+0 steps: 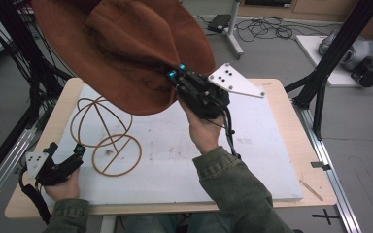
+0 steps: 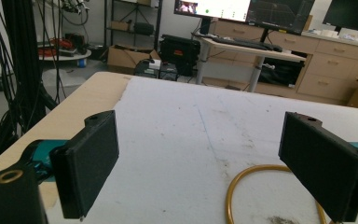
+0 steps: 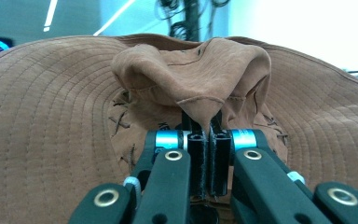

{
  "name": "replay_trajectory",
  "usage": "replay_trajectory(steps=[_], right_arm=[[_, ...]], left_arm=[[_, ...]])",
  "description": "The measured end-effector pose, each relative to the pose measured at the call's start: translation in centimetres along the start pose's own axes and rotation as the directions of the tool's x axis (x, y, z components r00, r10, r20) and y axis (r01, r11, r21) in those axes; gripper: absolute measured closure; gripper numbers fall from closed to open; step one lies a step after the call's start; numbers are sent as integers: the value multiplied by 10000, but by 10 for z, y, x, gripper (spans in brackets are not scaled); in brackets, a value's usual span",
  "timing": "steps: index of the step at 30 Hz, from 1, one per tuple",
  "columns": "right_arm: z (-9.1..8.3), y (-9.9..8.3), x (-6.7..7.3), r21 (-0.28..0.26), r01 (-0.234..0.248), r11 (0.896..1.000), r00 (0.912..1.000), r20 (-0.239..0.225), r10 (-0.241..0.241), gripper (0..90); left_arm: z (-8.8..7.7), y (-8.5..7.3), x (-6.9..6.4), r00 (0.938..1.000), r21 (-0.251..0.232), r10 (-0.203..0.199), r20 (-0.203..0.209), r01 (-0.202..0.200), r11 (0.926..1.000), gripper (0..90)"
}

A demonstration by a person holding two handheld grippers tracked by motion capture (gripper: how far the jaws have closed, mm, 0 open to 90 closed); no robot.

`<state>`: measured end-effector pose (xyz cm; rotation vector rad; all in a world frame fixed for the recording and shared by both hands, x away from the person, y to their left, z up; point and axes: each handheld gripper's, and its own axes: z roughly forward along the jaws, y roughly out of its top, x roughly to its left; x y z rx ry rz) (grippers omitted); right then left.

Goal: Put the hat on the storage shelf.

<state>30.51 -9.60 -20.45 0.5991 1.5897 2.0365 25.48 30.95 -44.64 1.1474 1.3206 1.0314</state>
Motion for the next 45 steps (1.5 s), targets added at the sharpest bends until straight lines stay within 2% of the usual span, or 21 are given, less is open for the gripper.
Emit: replay_trajectory(steps=[5,8,9,13,16,22,24,25,27,40,42,44,45], right_arm=[[12,-12,7,390,-113,9992,9966,-807,144,899],[19,-18,11,856,-40,9963,9897,-1424,162,899],[19,-18,11,856,-40,9963,9897,-1424,162,899],[29,-26,17,1308,11,9914,9804,-1955,247,900],[39,-36,22,1758,128,9843,9751,-2200,267,900],[51,-58,29,2435,129,9698,9713,-2336,458,900],[54,-71,32,2852,345,9578,9678,-2488,393,900],[54,-71,32,2852,345,9578,9678,-2488,393,900],[55,-79,35,3124,649,9477,9648,-2622,204,899],[56,-82,35,3192,678,9453,9636,-2665,209,896],[57,-84,35,3285,653,9423,9636,-2661,260,872],[57,-84,34,3316,622,9414,9590,-2813,357,683],[57,-82,31,3292,440,9432,9528,-2976,594,620]], left_arm=[[-3,0,5,9999,18,-28,-111,28,10000,124],[-3,0,5,9998,-71,-122,-152,121,9999,124],[-4,0,6,9998,-64,-93,-153,92,9999,124],[-4,1,5,9999,-57,-57,-150,56,10000,124],[-4,1,6,9998,-113,-95,-192,93,9999,124],[-7,0,10,9988,-190,-329,-350,323,9993,124],[-8,0,11,9985,-249,-355,-411,345,9991,124],[-8,0,12,9984,-250,-375,-431,365,9990,124],[-9,0,13,9981,-241,-393,-478,381,9990,124],[-9,1,10,9989,-290,-201,-435,188,9994,124],[-9,1,10,9989,-290,-182,-438,169,9994,124],[-9,1,10,9990,-295,-160,-427,148,9995,124],[-9,1,10,9989,-310,-167,-442,153,9994,124]])
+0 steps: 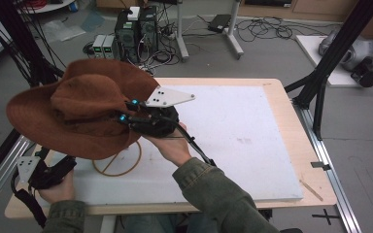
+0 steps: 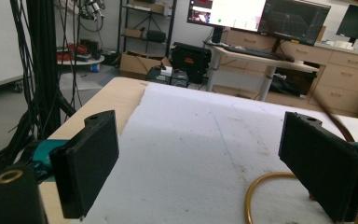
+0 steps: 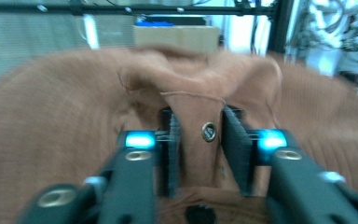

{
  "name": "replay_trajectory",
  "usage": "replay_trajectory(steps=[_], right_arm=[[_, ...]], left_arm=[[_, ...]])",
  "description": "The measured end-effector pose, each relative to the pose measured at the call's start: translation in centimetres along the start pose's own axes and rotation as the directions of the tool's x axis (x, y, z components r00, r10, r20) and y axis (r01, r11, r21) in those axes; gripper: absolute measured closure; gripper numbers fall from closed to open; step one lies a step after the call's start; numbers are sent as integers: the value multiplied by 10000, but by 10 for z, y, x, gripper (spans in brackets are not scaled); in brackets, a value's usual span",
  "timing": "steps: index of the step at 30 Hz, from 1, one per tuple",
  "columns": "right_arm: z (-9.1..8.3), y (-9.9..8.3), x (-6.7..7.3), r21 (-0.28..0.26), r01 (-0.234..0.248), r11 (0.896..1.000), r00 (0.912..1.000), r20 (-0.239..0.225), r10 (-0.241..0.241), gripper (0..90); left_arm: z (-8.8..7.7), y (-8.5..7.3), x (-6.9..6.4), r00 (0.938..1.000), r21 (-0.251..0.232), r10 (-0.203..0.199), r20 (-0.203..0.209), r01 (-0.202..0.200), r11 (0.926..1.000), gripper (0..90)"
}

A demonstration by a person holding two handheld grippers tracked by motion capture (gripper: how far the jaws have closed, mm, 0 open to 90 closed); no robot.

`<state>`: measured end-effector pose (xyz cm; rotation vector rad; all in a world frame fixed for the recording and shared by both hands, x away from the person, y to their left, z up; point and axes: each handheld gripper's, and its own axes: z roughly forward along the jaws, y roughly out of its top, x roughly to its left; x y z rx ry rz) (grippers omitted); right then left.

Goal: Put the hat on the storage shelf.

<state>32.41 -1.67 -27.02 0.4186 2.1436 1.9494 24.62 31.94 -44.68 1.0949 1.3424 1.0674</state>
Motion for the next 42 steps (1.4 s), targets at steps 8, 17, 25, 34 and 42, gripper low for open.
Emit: replay_trajectory(steps=[8,17,25,34,42], right_arm=[[-10,5,-3,-409,-101,9991,9996,268,112,468],[-22,5,-2,-822,-118,9965,9960,878,190,342],[-56,11,-12,-1922,7,9813,9794,1984,382,134],[-118,4,-35,-2577,834,9626,9001,4340,382,115],[-186,-11,-52,-2693,1866,9448,7664,6415,315,115]], left_arm=[[0,0,-1,9999,47,136,59,-136,9999,124],[0,0,-3,9997,-13,237,94,-237,9997,124],[0,0,-3,9995,15,314,94,-314,9995,124],[-1,1,-7,9978,-92,663,32,-663,9978,124],[-1,2,-9,9971,-125,757,-28,-757,9971,124]])
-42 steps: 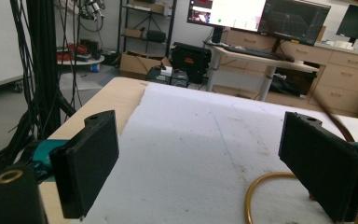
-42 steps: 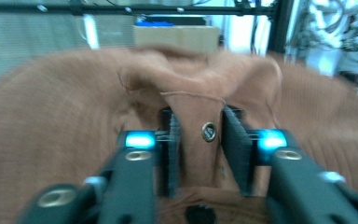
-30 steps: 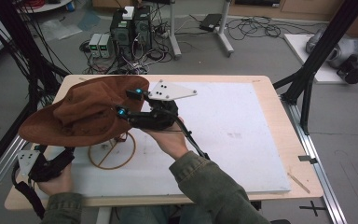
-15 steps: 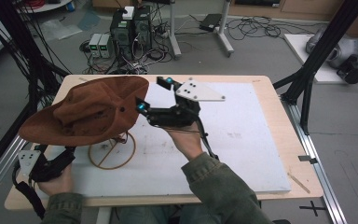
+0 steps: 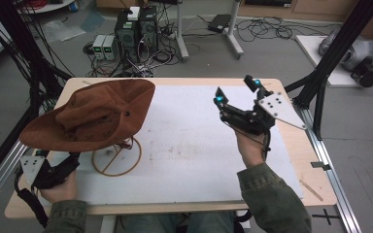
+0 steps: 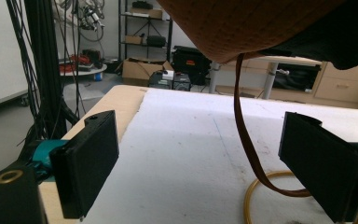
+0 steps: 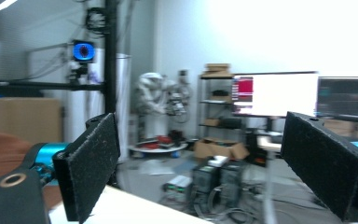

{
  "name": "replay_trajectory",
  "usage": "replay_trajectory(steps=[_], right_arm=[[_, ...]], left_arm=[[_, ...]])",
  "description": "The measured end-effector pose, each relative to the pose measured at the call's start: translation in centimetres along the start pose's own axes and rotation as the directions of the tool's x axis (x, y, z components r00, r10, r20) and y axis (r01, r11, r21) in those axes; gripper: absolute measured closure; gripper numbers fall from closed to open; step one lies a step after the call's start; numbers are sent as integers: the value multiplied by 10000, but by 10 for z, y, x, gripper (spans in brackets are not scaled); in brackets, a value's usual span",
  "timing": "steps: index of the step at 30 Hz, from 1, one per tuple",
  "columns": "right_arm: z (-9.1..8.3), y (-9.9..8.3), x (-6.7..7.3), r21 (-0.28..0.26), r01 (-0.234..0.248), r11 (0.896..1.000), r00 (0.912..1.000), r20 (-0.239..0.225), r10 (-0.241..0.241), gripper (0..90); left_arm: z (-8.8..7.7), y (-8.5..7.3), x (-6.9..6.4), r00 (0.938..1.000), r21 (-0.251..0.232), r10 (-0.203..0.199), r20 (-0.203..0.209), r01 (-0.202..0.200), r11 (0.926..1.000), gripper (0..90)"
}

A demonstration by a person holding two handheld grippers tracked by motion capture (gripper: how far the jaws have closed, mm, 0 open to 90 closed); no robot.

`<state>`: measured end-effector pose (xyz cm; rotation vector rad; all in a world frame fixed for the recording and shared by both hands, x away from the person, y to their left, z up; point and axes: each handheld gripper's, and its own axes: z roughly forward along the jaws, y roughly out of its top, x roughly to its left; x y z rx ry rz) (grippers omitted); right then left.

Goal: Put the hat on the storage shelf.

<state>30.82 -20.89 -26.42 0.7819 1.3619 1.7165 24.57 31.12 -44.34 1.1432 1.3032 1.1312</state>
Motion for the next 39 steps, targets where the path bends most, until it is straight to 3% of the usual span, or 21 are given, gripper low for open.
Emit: replay_trajectory(steps=[6,12,15,17,26,32,39], right_arm=[[-17,-4,-21,234,294,9993,9947,978,-316,116],[-38,-22,-41,613,399,9973,9757,2129,-521,115],[-42,-30,-45,770,420,9961,9700,2356,-591,116],[-47,-38,-49,921,363,9951,9615,2682,-599,116],[-65,-77,-61,1337,-268,9907,9428,3328,-194,116],[-68,-98,-64,1783,-223,9837,9387,3422,-407,116],[-71,-117,-64,2214,-125,9751,9269,3683,-717,116]], left_arm=[[0,0,-1,10000,-13,29,-32,-29,10000,124],[-1,0,-1,9999,-44,76,-88,-76,10000,124],[-2,0,-1,9999,-66,93,-133,-94,9999,124],[-2,0,-1,9999,-93,43,-148,-45,9999,124],[-2,-1,-1,9998,-46,73,-206,-74,10000,124],[-2,-1,-2,9996,-12,185,-191,-185,9998,124],[-2,-1,-3,9997,-49,208,-161,-209,9998,124]])
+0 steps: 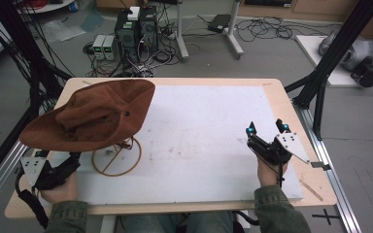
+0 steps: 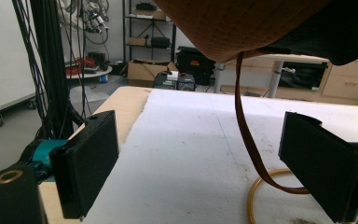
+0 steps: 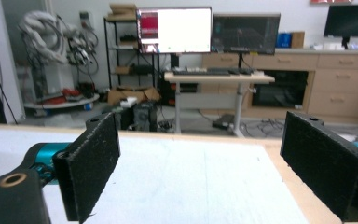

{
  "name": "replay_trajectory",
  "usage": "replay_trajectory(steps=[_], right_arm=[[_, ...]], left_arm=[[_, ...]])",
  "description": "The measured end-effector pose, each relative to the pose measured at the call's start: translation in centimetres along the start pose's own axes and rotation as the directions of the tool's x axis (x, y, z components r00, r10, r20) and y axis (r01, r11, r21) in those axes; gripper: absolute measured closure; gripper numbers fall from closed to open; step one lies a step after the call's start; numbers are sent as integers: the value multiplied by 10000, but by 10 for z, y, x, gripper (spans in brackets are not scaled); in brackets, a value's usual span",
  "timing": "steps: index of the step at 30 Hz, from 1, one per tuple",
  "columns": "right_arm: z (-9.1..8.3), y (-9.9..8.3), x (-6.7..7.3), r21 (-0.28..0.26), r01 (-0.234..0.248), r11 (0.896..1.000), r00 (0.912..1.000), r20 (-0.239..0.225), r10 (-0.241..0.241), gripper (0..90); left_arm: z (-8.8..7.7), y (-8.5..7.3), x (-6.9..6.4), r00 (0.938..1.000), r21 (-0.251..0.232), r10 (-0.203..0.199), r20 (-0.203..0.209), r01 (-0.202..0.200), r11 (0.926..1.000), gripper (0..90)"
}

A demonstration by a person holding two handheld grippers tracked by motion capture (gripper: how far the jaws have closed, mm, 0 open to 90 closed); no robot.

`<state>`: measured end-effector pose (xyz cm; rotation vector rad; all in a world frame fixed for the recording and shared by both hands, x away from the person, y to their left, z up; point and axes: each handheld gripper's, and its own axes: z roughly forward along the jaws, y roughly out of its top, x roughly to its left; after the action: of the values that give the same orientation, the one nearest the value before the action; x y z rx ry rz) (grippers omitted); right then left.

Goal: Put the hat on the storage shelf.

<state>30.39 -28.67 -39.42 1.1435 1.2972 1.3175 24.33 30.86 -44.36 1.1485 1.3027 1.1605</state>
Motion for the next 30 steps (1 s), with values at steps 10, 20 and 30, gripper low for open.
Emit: replay_trajectory(steps=[10,20,30], right_arm=[[2,-12,-1,317,-95,9995,9998,175,89,116],[3,-14,0,436,-7,9990,9999,140,1,116],[3,-16,1,535,-38,9986,9999,140,31,116]], left_arm=[[0,1,0,10000,-26,41,-47,-42,10000,124],[1,1,1,10000,-63,-17,-61,17,10000,124],[0,1,1,10000,-68,12,-48,-12,10000,124]])
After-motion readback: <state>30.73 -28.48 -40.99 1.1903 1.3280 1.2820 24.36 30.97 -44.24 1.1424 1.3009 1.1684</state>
